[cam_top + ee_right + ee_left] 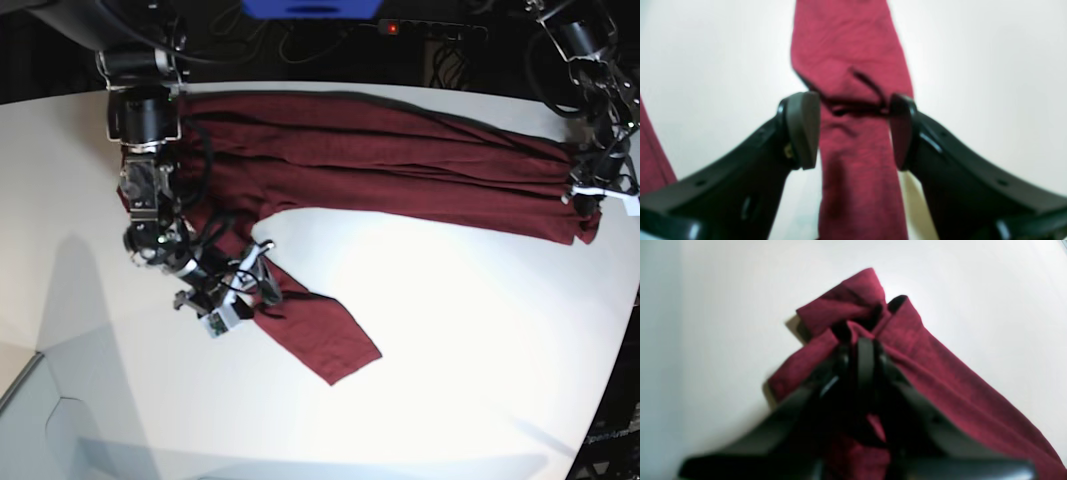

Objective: Layout the t-shirt on the table in an organized manner, then fold the t-shirt properly
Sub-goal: 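Carry the sleeve with the right gripper across the folded shirt toward the left gripper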

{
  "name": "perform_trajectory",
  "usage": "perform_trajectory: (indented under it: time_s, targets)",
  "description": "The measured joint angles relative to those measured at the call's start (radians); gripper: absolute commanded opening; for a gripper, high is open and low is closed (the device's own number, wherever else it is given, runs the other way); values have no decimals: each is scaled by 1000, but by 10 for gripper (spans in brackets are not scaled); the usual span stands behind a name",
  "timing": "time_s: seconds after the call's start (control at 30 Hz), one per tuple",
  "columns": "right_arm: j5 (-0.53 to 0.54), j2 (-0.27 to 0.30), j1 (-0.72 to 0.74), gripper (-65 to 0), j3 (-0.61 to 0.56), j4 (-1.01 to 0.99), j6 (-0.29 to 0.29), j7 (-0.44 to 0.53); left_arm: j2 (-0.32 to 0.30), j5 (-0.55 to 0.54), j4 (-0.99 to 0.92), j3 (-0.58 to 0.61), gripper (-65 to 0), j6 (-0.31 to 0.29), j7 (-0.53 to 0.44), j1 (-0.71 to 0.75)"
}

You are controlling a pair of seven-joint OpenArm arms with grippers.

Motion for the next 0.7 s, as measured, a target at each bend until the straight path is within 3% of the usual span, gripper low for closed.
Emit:
perform_trajectory:
  time_s: [0.3,0.6,0.7]
  targets:
    - [-4,0,75,-314,-5,-185,0,4,5,0,1,0,-646,0,-2,0]
    - [11,16,97,-321,-6,-317,0,135,9,0,1,-1,-646,0,-8,0]
    - [11,16,97,-381,-7,-317,0,135,9,0,1,-1,-646,0,-8,0]
